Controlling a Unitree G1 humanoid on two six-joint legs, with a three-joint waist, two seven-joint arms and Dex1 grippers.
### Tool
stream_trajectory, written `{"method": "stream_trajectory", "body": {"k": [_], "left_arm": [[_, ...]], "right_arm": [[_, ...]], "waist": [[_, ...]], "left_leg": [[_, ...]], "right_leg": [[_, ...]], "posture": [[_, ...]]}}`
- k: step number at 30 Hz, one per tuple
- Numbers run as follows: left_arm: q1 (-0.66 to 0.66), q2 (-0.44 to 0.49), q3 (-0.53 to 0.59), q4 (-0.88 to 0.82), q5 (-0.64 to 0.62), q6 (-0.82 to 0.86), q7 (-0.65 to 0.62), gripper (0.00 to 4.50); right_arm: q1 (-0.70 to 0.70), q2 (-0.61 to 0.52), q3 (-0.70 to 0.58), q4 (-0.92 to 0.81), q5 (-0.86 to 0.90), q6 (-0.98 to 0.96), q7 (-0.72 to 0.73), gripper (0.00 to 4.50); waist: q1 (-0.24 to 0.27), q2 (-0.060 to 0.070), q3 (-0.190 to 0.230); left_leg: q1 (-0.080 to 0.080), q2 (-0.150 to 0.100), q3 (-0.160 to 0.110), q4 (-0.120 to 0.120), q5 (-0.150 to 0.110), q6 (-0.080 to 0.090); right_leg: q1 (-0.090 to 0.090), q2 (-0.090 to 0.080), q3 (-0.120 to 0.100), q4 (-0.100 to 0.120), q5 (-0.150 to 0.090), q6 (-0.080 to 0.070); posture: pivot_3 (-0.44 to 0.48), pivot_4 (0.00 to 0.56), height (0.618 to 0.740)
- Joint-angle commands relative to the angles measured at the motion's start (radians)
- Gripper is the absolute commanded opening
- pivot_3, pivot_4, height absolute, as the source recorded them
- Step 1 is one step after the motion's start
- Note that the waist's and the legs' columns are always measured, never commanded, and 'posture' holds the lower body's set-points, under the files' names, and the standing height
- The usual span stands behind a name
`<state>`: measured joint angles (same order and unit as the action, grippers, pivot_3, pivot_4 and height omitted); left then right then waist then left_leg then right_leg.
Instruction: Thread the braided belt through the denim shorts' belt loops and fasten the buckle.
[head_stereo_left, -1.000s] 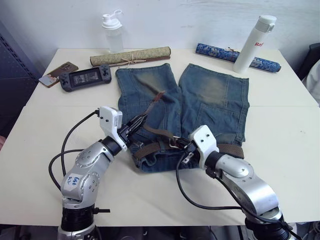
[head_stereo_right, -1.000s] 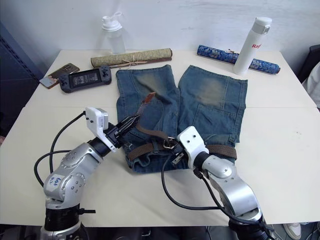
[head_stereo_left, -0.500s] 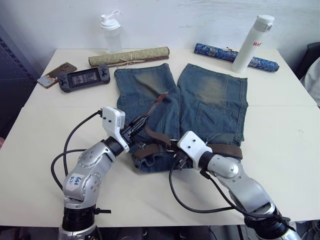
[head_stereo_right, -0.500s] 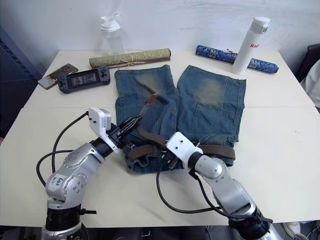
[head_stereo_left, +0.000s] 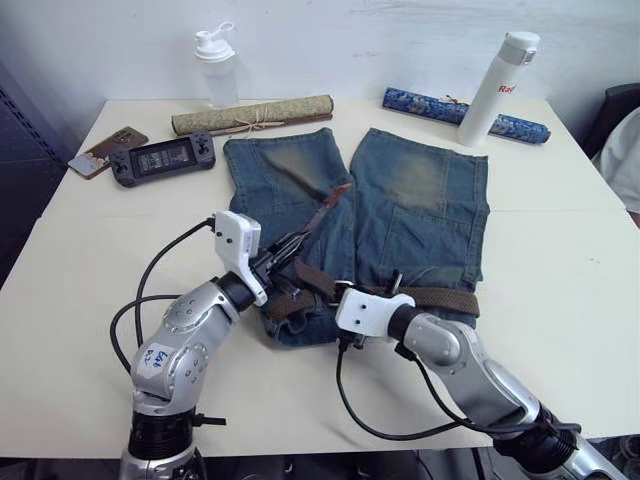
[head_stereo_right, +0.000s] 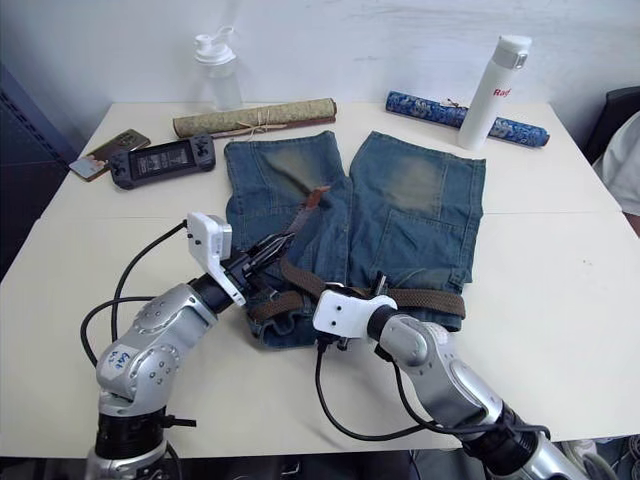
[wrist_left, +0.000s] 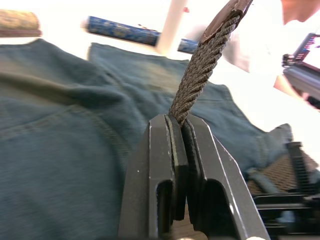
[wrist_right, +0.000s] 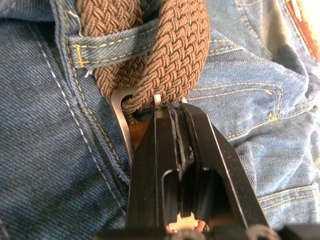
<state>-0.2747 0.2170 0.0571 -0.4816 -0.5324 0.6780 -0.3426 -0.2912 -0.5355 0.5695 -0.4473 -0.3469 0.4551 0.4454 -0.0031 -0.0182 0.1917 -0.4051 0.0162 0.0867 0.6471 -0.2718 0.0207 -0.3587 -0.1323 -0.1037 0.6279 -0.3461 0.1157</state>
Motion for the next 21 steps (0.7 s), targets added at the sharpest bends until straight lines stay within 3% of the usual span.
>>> {"method": "stream_trajectory", "body": {"k": [1, 12, 21], "left_arm": [[-0.046, -0.007, -0.026, -0.066, -0.061, -0.005, -0.035, 0.00], [-0.345, -0.148, -0.058, 0.162, -0.055, -0.013, 0.026, 0.00], [-0.529, -0.283, -0.175, 0.373, -0.033, -0.023, -0.060, 0.00]], "right_arm": [[0.030, 0.025, 0.051, 0.078, -0.021, 0.001, 0.047, 0.05], [0.001, 0.051, 0.072, 0.125, -0.075, 0.007, 0.163, 0.05], [0.014, 0.032, 0.070, 0.107, -0.089, 0.043, 0.270, 0.05]], "waist": [[-0.001, -0.001, -0.001], [0.001, -0.002, -0.002], [0.007, -0.003, -0.003]], "left_leg": [[0.000, 0.000, 0.000, 0.000, 0.000, 0.000], [0.001, 0.000, 0.000, 0.000, 0.000, 0.000], [0.001, -0.001, 0.000, 0.002, 0.001, 0.000]], "right_leg": [[0.000, 0.000, 0.000, 0.000, 0.000, 0.000], [0.001, 0.001, 0.000, 0.000, 0.000, -0.001], [0.002, 0.002, -0.001, 0.000, 0.000, 0.000]], "posture": [[0.000, 0.150, 0.717], [0.000, 0.150, 0.717], [0.000, 0.150, 0.717]]}}
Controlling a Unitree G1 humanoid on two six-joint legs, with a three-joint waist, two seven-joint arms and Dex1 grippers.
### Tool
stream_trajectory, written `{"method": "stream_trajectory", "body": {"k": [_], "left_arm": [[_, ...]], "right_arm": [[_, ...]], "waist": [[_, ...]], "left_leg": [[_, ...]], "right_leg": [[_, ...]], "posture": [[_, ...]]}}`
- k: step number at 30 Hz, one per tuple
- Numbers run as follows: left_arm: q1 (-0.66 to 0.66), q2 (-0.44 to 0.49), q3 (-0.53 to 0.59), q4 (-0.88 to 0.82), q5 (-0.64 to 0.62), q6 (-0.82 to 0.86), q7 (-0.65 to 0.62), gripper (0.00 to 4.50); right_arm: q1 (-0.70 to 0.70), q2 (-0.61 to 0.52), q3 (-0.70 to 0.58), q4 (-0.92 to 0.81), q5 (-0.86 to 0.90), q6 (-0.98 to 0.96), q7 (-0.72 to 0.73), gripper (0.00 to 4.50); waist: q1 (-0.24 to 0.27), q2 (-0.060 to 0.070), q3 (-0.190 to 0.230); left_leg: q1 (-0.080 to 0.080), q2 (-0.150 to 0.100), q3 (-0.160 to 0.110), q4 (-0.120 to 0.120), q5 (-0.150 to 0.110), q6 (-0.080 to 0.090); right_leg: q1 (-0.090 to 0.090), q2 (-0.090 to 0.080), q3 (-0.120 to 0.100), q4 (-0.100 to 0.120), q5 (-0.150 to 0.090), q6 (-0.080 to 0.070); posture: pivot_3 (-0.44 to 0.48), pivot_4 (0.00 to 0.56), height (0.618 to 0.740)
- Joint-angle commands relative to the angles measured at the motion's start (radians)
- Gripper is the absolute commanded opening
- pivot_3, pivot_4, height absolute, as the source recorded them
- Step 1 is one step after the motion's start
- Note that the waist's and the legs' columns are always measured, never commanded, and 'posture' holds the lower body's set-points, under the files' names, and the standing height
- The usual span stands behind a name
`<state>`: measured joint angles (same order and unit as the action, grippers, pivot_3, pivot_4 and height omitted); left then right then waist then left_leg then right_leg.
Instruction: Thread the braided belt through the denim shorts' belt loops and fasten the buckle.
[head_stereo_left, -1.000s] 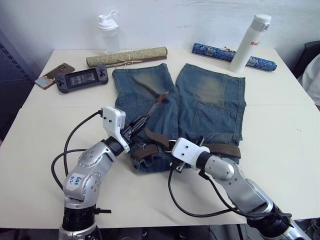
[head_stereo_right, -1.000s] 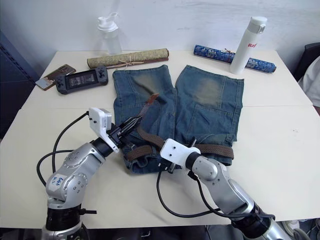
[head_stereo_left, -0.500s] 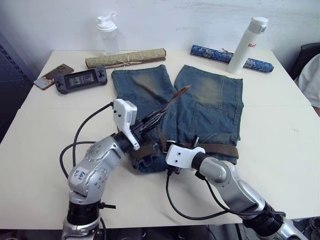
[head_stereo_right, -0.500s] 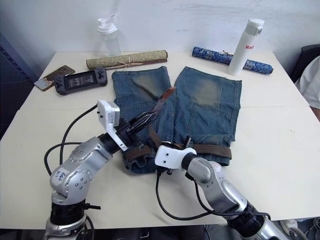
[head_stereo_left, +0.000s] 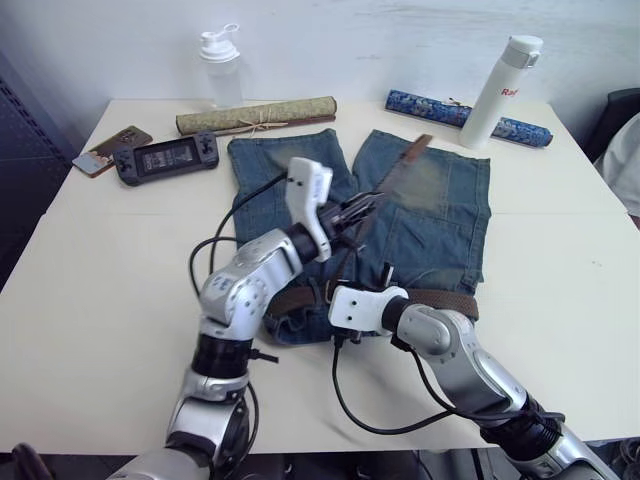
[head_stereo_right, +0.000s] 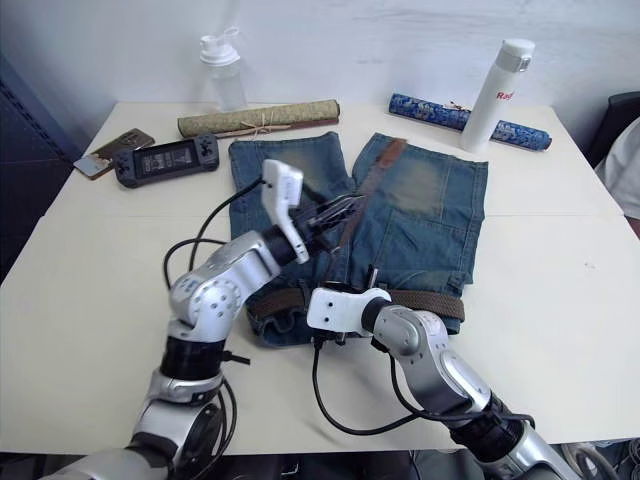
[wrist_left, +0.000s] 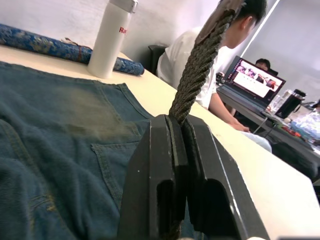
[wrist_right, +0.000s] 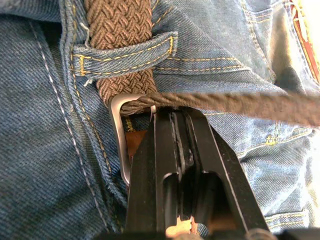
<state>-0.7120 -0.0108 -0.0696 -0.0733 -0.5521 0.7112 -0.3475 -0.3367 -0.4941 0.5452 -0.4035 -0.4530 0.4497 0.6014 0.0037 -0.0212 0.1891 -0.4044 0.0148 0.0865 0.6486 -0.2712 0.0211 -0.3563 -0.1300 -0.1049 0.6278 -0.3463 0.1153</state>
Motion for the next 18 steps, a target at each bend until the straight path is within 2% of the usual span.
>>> {"method": "stream_trajectory", "body": {"k": [1, 4, 9, 18], "left_arm": [[-0.111, -0.073, -0.071, -0.014, 0.006, -0.070, -0.061, 0.00], [-0.159, -0.132, -0.090, 0.045, 0.028, -0.088, -0.061, 0.00], [-0.244, -0.204, -0.058, 0.168, 0.054, -0.099, -0.051, 0.00], [-0.356, -0.246, -0.036, 0.346, 0.097, -0.134, -0.107, 0.00]], "right_arm": [[0.061, -0.012, 0.095, 0.055, 0.012, 0.062, 0.127, 0.05], [0.060, -0.028, 0.108, 0.038, -0.021, 0.083, 0.158, 0.05], [0.072, -0.025, 0.123, 0.027, -0.072, 0.086, 0.179, 0.05], [0.096, -0.001, 0.139, 0.026, -0.117, 0.070, 0.213, 0.05]], "waist": [[0.000, 0.000, 0.000], [0.008, 0.000, 0.000], [0.027, 0.000, 0.000], [0.032, 0.000, 0.000]], "left_leg": [[0.000, 0.000, 0.000, 0.000, 0.000, 0.000], [0.000, 0.000, 0.000, 0.000, 0.000, 0.000], [0.000, -0.001, -0.001, 0.001, 0.000, 0.000], [-0.001, -0.002, -0.001, 0.001, 0.000, 0.001]], "right_leg": [[0.000, 0.000, 0.000, 0.000, 0.000, 0.000], [0.000, 0.000, 0.000, 0.000, 0.000, 0.000], [0.001, -0.001, -0.001, 0.000, 0.000, 0.000], [0.001, -0.002, -0.002, -0.001, 0.000, 0.001]], "posture": [[0.000, 0.150, 0.717], [0.000, 0.150, 0.717], [0.000, 0.150, 0.717], [0.000, 0.150, 0.717]]}}
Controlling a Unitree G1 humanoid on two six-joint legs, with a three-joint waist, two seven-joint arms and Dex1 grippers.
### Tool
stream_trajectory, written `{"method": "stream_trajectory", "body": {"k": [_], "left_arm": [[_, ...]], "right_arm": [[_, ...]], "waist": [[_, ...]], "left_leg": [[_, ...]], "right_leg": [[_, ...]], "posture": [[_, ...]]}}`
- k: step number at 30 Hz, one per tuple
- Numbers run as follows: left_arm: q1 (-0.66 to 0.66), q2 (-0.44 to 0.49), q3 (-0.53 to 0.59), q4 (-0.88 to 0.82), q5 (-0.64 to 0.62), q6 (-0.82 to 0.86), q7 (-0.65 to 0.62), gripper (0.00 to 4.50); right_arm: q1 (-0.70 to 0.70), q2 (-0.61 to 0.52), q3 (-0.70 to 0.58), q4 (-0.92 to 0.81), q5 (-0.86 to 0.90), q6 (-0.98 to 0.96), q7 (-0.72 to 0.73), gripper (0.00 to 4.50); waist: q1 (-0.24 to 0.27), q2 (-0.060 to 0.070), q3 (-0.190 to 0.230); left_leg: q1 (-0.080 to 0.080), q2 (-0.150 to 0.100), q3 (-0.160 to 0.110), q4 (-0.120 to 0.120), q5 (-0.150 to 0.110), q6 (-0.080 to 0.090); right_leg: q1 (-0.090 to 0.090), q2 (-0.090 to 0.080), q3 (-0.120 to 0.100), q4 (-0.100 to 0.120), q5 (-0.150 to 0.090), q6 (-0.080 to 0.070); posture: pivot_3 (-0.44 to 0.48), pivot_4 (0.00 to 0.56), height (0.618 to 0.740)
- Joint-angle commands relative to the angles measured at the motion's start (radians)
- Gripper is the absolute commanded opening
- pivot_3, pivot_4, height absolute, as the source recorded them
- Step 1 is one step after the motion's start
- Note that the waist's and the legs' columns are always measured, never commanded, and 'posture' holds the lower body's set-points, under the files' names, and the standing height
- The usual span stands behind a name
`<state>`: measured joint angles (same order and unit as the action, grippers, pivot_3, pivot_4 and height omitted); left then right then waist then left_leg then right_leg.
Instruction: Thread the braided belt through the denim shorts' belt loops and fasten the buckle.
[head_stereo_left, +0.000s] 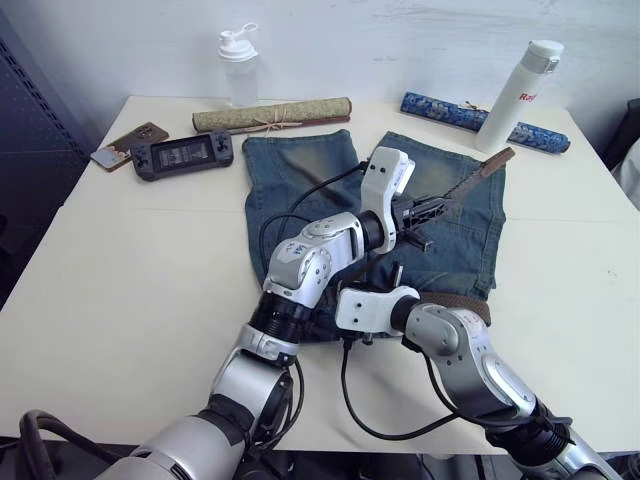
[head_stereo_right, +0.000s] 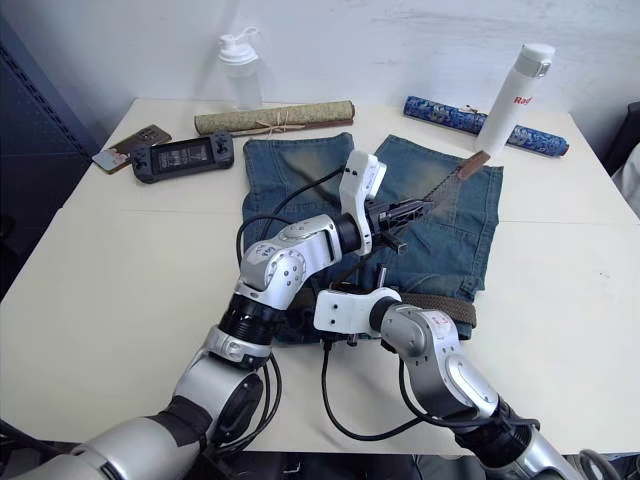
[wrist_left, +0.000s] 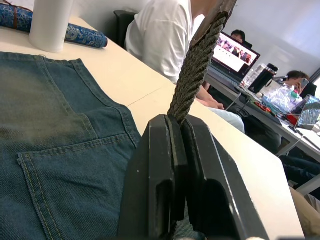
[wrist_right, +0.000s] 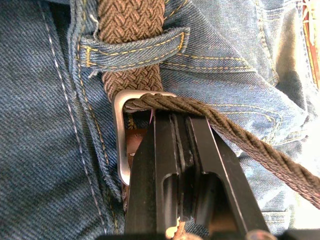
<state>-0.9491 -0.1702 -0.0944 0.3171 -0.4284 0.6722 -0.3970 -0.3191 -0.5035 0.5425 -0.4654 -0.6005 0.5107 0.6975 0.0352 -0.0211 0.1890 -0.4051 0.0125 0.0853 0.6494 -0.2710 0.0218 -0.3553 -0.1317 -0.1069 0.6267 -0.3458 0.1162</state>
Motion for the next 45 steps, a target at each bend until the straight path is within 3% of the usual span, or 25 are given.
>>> {"method": "stream_trajectory", "body": {"k": [1, 16, 24, 28, 33, 38, 45], "left_arm": [[-0.128, -0.090, -0.013, -0.031, -0.023, -0.100, -0.065, 0.00], [-0.187, -0.166, -0.032, 0.057, 0.000, -0.155, -0.113, 0.00], [-0.154, -0.152, -0.027, 0.032, -0.008, -0.170, -0.107, 0.00], [-0.099, -0.105, 0.000, -0.055, -0.002, -0.181, -0.062, 0.00], [0.069, 0.021, -0.020, -0.239, 0.108, -0.250, -0.016, 0.00], [0.257, 0.131, -0.057, -0.405, 0.168, -0.243, -0.015, 0.00], [0.384, 0.227, -0.069, -0.506, 0.203, -0.264, -0.021, 0.00]], "right_arm": [[0.078, 0.011, 0.140, 0.089, 0.030, 0.006, 0.120, 0.05], [0.077, 0.013, 0.151, 0.090, -0.006, 0.009, 0.156, 0.05], [0.082, 0.005, 0.134, 0.088, -0.033, -0.014, 0.177, 0.05], [0.108, 0.029, 0.053, 0.069, -0.007, 0.040, 0.135, 0.05], [0.121, 0.084, -0.136, 0.041, 0.051, 0.096, 0.059, 0.05], [0.128, 0.163, -0.287, -0.056, 0.199, 0.137, 0.044, 0.05], [0.141, 0.230, -0.414, -0.237, 0.413, 0.224, 0.052, 0.05]], "waist": [[0.000, 0.000, 0.000], [0.002, 0.000, 0.000], [0.008, 0.000, 0.000], [0.013, 0.000, 0.000], [0.015, 0.000, 0.000], [0.015, 0.000, 0.000], [0.004, 0.001, 0.000]], "left_leg": [[0.000, 0.000, 0.000, 0.000, 0.000, 0.000], [0.000, 0.000, 0.000, 0.000, 0.000, 0.000], [0.000, 0.000, 0.000, 0.000, 0.000, 0.000], [0.000, 0.000, 0.000, 0.000, 0.000, 0.000], [0.000, 0.000, -0.001, 0.000, 0.000, 0.000], [-0.001, 0.000, -0.001, -0.001, 0.000, 0.000], [-0.002, 0.001, -0.001, -0.002, -0.001, 0.000]], "right_leg": [[0.000, 0.000, 0.000, 0.000, 0.000, 0.000], [0.000, 0.000, 0.000, 0.000, 0.000, 0.000], [0.000, 0.000, 0.000, 0.000, 0.000, 0.000], [0.000, 0.000, 0.000, 0.000, 0.000, 0.000], [0.000, 0.000, 0.000, -0.001, 0.000, 0.000], [0.000, 0.000, -0.001, -0.001, 0.000, 0.000], [-0.002, 0.000, 0.000, -0.001, 0.000, 0.000]], "posture": [[0.000, 0.150, 0.717], [0.000, 0.150, 0.717], [0.000, 0.150, 0.717], [0.000, 0.150, 0.717], [0.000, 0.150, 0.717], [0.000, 0.150, 0.717], [0.000, 0.150, 0.717]]}}
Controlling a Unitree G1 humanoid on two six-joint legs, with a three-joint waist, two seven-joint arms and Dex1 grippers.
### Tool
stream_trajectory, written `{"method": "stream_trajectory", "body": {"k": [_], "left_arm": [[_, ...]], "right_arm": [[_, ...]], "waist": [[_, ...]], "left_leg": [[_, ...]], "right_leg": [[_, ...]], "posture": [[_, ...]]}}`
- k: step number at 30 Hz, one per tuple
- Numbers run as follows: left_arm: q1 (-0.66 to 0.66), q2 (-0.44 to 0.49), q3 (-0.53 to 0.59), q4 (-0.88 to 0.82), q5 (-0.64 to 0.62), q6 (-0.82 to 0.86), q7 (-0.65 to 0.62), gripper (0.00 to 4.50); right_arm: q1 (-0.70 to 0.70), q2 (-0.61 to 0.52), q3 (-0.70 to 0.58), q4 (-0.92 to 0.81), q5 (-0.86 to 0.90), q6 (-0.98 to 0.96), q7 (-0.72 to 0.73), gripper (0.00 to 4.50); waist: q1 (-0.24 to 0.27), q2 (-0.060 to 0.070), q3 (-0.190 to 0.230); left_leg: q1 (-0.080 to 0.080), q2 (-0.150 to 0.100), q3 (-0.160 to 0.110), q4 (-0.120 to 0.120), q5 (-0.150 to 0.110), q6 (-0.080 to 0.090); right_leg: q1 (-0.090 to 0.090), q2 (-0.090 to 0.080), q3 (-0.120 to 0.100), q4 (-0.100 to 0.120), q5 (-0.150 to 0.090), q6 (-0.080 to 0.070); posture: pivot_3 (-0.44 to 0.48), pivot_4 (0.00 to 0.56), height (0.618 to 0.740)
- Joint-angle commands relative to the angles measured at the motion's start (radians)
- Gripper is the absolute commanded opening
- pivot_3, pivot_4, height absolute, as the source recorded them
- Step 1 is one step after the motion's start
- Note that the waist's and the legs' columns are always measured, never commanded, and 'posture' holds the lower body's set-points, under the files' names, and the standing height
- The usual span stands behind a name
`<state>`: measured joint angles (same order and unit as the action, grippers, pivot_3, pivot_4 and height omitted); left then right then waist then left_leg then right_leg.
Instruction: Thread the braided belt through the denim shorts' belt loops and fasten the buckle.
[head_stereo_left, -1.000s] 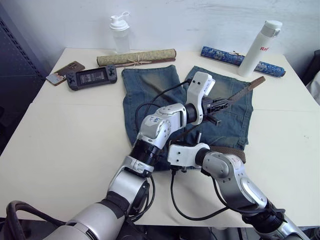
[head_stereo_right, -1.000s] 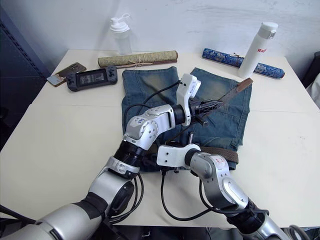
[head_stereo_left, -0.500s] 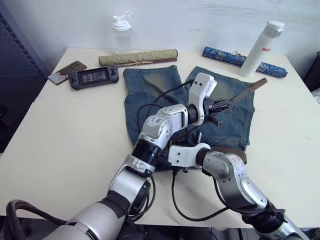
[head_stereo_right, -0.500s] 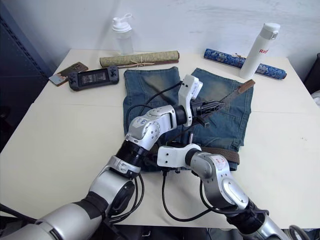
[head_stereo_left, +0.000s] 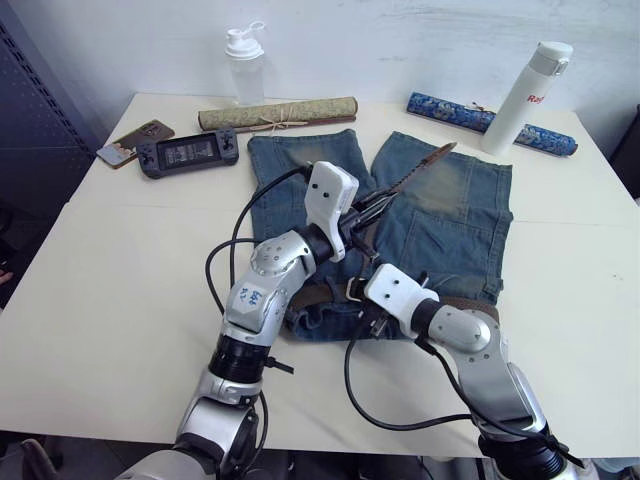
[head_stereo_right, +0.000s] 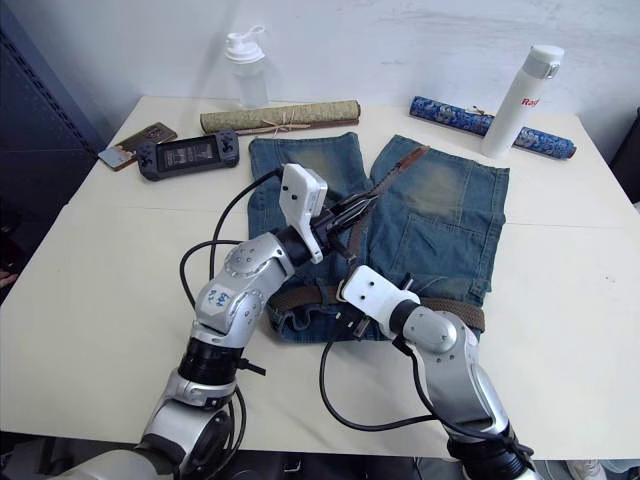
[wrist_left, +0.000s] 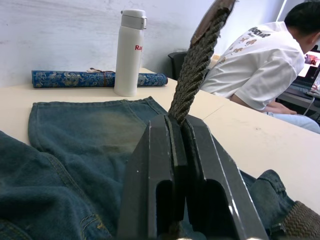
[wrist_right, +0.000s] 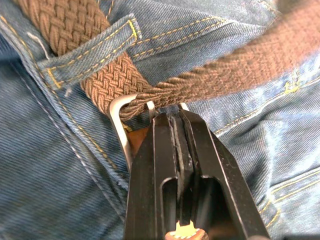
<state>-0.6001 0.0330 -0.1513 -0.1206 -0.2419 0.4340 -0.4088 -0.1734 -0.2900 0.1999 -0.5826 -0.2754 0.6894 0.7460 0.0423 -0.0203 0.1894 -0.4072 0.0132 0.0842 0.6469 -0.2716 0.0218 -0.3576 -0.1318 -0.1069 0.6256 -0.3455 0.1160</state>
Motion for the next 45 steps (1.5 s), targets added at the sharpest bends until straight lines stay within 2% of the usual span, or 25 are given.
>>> {"method": "stream_trajectory", "body": {"k": [1, 7, 10, 13, 16, 19, 21, 24, 28, 34, 38, 42, 45], "left_arm": [[0.049, 0.034, -0.008, -0.078, 0.014, -0.023, -0.010, 0.00], [0.101, 0.065, 0.022, -0.134, -0.017, -0.021, -0.010, 0.00], [0.138, 0.091, 0.043, -0.173, -0.034, -0.032, -0.030, 0.00], [0.176, 0.126, 0.071, -0.218, -0.073, -0.023, -0.062, 0.00], [0.238, 0.203, 0.085, -0.253, -0.074, -0.050, -0.119, 0.00], [0.286, 0.255, 0.103, -0.263, -0.070, -0.077, -0.145, 0.00], [0.319, 0.308, 0.098, -0.253, -0.018, -0.141, -0.168, 0.00], [0.331, 0.335, 0.106, -0.214, 0.036, -0.198, -0.142, 0.00], [0.344, 0.352, 0.104, -0.157, 0.113, -0.246, -0.095, 0.00], [0.391, 0.342, 0.092, -0.143, 0.125, -0.288, -0.103, 0.00], [0.391, 0.323, 0.096, -0.173, 0.085, -0.280, -0.119, 0.00], [0.392, 0.340, 0.075, -0.185, 0.116, -0.325, -0.138, 0.00], [0.395, 0.344, 0.059, -0.187, 0.136, -0.347, -0.142, 0.00]], "right_arm": [[-0.008, 0.019, -0.091, -0.143, 0.110, 0.067, -0.001, 0.05], [-0.024, 0.012, -0.194, -0.228, 0.222, 0.161, -0.034, 0.05], [0.020, -0.030, -0.234, -0.247, 0.259, 0.147, -0.035, 0.05], [0.073, -0.076, -0.227, -0.243, 0.256, 0.103, -0.062, 0.05], [0.131, -0.124, -0.190, -0.231, 0.226, 0.027, -0.096, 0.05], [0.161, -0.116, -0.178, -0.220, 0.234, -0.012, -0.143, 0.05], [0.176, -0.111, -0.153, -0.221, 0.230, -0.040, -0.171, 0.05], [0.190, -0.128, -0.113, -0.220, 0.217, -0.087, -0.189, 0.05], [0.207, -0.148, -0.081, -0.226, 0.236, -0.134, -0.177, 0.05], [0.228, -0.191, -0.036, -0.221, 0.212, -0.193, -0.188, 0.05], [0.171, -0.166, -0.048, -0.205, 0.205, -0.193, -0.231, 0.05], [0.079, -0.223, -0.009, -0.167, 0.102, -0.257, -0.248, 0.05], [0.047, -0.217, 0.014, -0.146, 0.091, -0.267, -0.255, 0.05]], "waist": [[-0.007, 0.000, 0.000], [-0.019, 0.000, 0.000], [-0.019, 0.000, 0.000], [-0.019, 0.001, 0.000], [-0.021, 0.001, 0.001], [-0.021, 0.001, 0.001], [-0.021, 0.002, 0.001], [-0.018, 0.002, 0.001], [-0.017, 0.002, 0.001], [-0.018, 0.002, 0.001], [-0.018, 0.002, 0.001], [-0.019, 0.002, 0.001], [-0.019, 0.002, 0.001]], "left_leg": [[0.000, 0.000, 0.000, 0.000, 0.000, 0.000], [-0.001, 0.000, 0.000, -0.001, 0.000, 0.000], [-0.001, 0.001, 0.000, -0.001, -0.001, 0.000], [-0.001, 0.001, 0.000, -0.001, -0.001, 0.001], [-0.001, 0.001, 0.001, -0.001, -0.001, 0.001], [0.000, 0.002, 0.002, -0.002, -0.002, 0.000], [0.000, 0.002, 0.002, -0.002, -0.002, 0.000], [0.000, 0.002, 0.003, -0.002, -0.002, 0.000], [0.000, 0.002, 0.003, -0.001, -0.004, 0.001], [0.000, 0.003, 0.003, -0.002, -0.005, 0.001], [0.000, 0.003, 0.003, -0.001, -0.005, 0.001], [0.000, 0.003, 0.003, -0.001, -0.005, 0.001], [0.000, 0.003, 0.004, -0.001, -0.005, 0.001]], "right_leg": [[0.000, 0.000, 0.000, 0.000, 0.000, 0.000], [-0.001, -0.001, 0.000, 0.000, 0.000, 0.000], [-0.001, -0.002, 0.000, 0.000, 0.000, 0.000], [-0.001, -0.002, 0.000, -0.001, 0.000, 0.000], [-0.002, -0.002, 0.001, -0.001, 0.000, 0.000], [-0.002, -0.002, 0.002, -0.001, 0.000, 0.000], [-0.002, -0.002, 0.002, -0.001, 0.000, 0.000], [-0.002, -0.002, 0.003, -0.001, 0.000, -0.001], [-0.002, -0.003, 0.003, -0.001, 0.000, -0.001], [-0.003, -0.003, 0.003, -0.002, 0.000, -0.001], [-0.002, -0.004, 0.003, -0.001, 0.000, -0.001], [-0.003, -0.004, 0.003, -0.001, 0.000, -0.001], [-0.003, -0.003, 0.003, -0.002, 0.000, -0.001]], "posture": [[0.000, 0.150, 0.717], [0.000, 0.150, 0.717], [0.000, 0.150, 0.717], [0.000, 0.150, 0.717], [0.000, 0.150, 0.717], [0.000, 0.150, 0.717], [0.000, 0.150, 0.717], [0.000, 0.150, 0.717], [0.000, 0.150, 0.717], [0.000, 0.150, 0.717], [0.000, 0.150, 0.717], [0.000, 0.150, 0.717], [0.000, 0.150, 0.717]]}}
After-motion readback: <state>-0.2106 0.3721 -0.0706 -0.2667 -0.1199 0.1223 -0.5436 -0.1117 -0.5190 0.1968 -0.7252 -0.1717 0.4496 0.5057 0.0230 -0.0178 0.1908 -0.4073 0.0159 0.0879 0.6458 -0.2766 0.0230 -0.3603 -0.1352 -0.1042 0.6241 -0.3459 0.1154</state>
